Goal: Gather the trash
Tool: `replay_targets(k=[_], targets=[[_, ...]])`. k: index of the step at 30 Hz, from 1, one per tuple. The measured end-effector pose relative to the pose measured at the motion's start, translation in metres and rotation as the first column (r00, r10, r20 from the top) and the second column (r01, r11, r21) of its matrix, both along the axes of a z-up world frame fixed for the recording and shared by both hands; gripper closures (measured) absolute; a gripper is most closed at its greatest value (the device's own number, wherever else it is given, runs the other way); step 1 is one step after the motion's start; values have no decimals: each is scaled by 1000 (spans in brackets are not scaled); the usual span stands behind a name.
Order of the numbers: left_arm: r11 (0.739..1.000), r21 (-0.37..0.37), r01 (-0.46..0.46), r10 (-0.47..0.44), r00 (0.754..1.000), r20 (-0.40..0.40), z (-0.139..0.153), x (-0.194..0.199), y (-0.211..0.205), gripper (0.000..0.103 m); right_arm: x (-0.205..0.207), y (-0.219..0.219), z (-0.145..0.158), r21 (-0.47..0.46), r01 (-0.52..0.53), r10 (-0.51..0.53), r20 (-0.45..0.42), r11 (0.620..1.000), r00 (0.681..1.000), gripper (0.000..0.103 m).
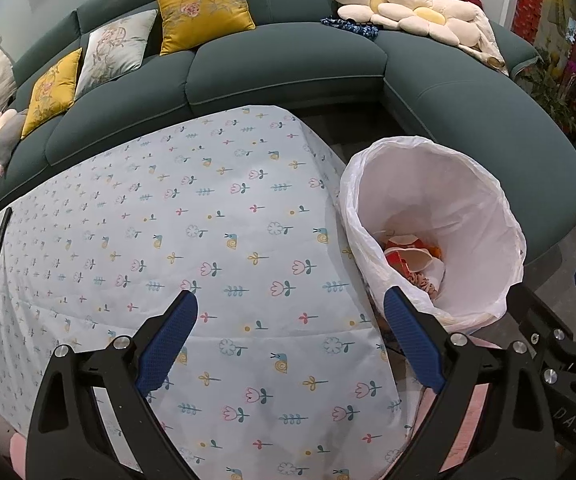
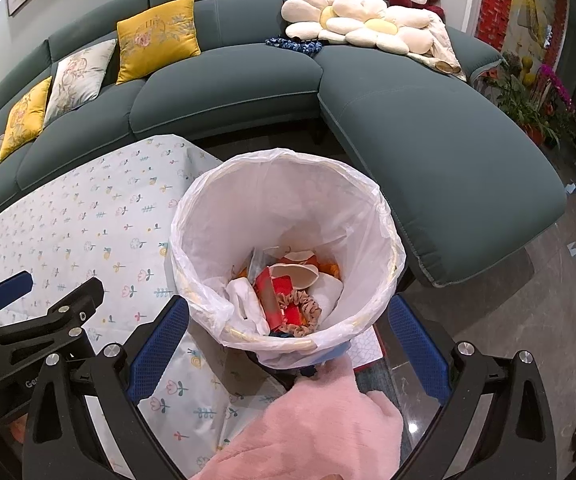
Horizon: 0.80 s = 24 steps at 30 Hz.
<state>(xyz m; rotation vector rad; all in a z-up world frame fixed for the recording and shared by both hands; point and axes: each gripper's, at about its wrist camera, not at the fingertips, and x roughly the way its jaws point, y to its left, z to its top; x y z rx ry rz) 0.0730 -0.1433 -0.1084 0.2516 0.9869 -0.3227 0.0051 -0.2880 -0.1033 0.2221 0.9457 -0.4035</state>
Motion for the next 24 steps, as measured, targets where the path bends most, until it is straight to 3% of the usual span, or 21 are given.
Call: replay_targets(k=[24], targets=[[999,7,-46,46,998,-43,-6,7,10,14,11,6,-5,6,-13,13,-24,1000,1000,7]])
